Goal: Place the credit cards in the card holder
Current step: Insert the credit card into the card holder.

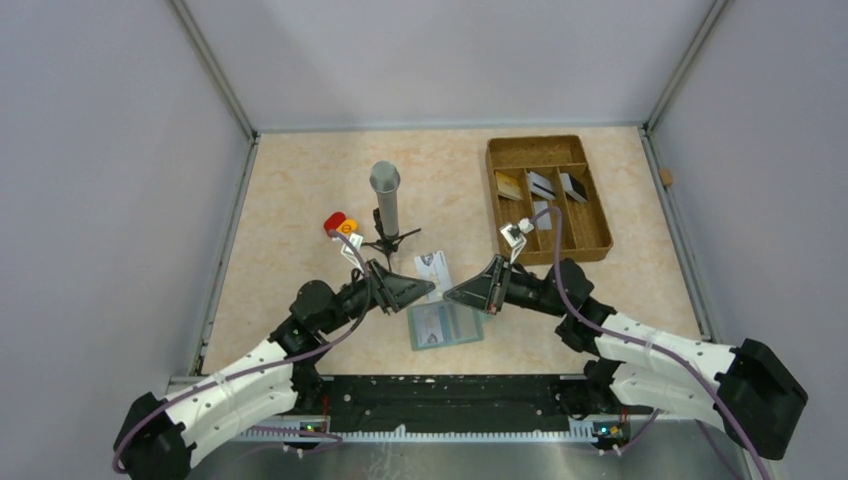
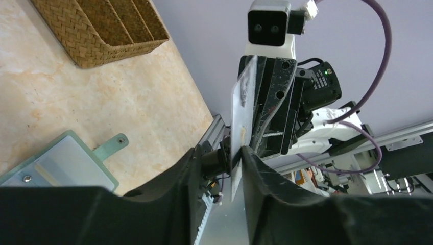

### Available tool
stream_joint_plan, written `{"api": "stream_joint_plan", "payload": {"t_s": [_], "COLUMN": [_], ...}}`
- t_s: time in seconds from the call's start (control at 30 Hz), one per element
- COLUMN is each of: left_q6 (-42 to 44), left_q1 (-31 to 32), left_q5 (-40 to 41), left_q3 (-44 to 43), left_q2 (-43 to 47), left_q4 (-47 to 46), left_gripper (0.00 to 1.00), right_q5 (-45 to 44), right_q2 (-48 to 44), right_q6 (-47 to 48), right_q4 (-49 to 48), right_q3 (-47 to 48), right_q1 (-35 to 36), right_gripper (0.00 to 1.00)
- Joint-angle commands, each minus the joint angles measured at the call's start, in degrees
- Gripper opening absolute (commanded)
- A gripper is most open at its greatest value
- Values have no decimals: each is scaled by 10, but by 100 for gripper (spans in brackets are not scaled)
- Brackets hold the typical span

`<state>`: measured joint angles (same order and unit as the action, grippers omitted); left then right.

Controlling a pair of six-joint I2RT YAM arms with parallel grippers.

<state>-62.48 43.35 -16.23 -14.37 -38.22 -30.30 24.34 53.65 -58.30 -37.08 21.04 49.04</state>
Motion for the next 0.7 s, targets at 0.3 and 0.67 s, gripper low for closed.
{"api": "stream_joint_plan", "payload": {"t_s": [0.3,0.67], "left_q6": [0,-37], "left_q1": [6,38], "left_q5": [43,69], "left_q3": [15,40], "left_q2": [12,-106], "left_q4": [95,172], "left_gripper": [0,0], "right_q5": [-133,-366], "right_q2": [-13,74], "right_q6": [110,153], "right_q4": [329,627], "right_q3": [70,128], "right_q1": [9,27], "right_gripper": [55,57]}}
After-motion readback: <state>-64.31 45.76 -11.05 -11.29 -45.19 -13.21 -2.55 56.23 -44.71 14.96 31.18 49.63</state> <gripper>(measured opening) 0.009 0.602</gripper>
